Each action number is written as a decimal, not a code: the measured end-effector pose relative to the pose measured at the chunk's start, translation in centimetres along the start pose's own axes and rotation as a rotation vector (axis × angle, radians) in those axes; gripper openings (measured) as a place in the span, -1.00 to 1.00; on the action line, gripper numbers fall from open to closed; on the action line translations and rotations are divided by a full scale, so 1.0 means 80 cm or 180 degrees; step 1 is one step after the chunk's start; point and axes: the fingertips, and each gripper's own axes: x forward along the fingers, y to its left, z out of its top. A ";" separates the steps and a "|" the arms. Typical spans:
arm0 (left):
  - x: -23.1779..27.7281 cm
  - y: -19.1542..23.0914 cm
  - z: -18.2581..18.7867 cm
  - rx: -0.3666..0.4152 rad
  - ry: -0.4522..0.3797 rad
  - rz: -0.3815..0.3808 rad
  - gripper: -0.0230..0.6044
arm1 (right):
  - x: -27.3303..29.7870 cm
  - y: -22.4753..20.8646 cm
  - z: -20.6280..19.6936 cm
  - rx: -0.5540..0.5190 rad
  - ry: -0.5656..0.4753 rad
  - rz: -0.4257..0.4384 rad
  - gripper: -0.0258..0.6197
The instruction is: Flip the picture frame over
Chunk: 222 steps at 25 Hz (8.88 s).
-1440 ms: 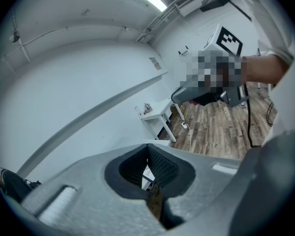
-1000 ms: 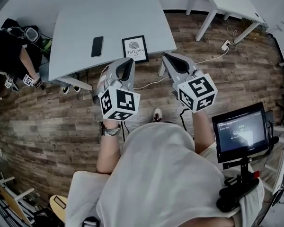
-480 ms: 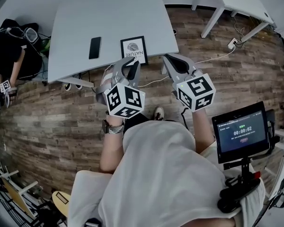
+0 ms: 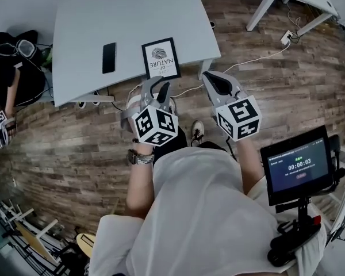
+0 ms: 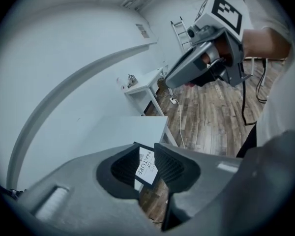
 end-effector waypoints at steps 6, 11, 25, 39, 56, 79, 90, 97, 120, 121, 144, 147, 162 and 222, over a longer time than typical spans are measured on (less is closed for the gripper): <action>0.057 -0.013 -0.043 0.0122 0.0143 -0.0274 -0.57 | 0.047 -0.019 -0.035 0.0143 0.0156 -0.0122 -0.92; 0.087 -0.019 -0.069 0.0151 0.0223 -0.0347 -0.55 | 0.076 -0.023 -0.072 0.0287 0.0256 -0.0169 -0.92; 0.150 -0.044 -0.120 0.0182 0.0234 -0.0320 -0.48 | 0.132 -0.034 -0.144 0.0291 0.0379 -0.0153 -0.91; 0.190 -0.071 -0.155 0.0919 0.0354 -0.0138 -0.48 | 0.146 -0.030 -0.198 0.0268 0.0511 -0.0088 -0.91; 0.207 -0.072 -0.168 0.1538 0.0323 0.0338 -0.48 | 0.142 -0.024 -0.223 0.0355 0.0610 -0.0129 -0.91; 0.191 -0.059 -0.146 0.1490 0.0276 0.0157 -0.66 | 0.143 -0.051 -0.191 0.0378 0.0453 -0.0286 -0.91; 0.160 -0.041 -0.120 0.1382 0.0257 0.0030 -0.67 | 0.131 -0.062 -0.129 0.0275 0.0371 -0.0358 -0.91; 0.140 -0.033 -0.102 0.1236 0.0332 -0.0230 -0.67 | 0.113 -0.073 -0.100 0.0206 0.0389 -0.0383 -0.92; 0.136 0.075 -0.082 0.0516 0.0320 -0.1636 -0.67 | 0.214 -0.079 -0.015 -0.0012 0.0611 -0.0232 -0.91; 0.136 0.077 -0.081 0.0497 0.0328 -0.1697 -0.68 | 0.215 -0.078 -0.013 -0.0018 0.0608 -0.0225 -0.91; 0.148 0.142 -0.053 -0.0185 0.0224 -0.2612 -0.67 | 0.220 -0.088 -0.008 0.0048 0.0666 -0.0252 -0.91; 0.152 0.154 -0.048 -0.0191 0.0218 -0.2597 -0.67 | 0.217 -0.089 -0.012 0.0065 0.0689 -0.0267 -0.91; 0.174 0.182 -0.018 0.0290 0.0113 -0.2236 -0.69 | 0.218 -0.087 -0.012 0.0120 0.0733 -0.0268 -0.91; 0.273 0.136 -0.106 -0.0524 0.0609 -0.3336 -0.59 | 0.216 -0.064 -0.077 0.0494 0.1256 -0.0323 -0.91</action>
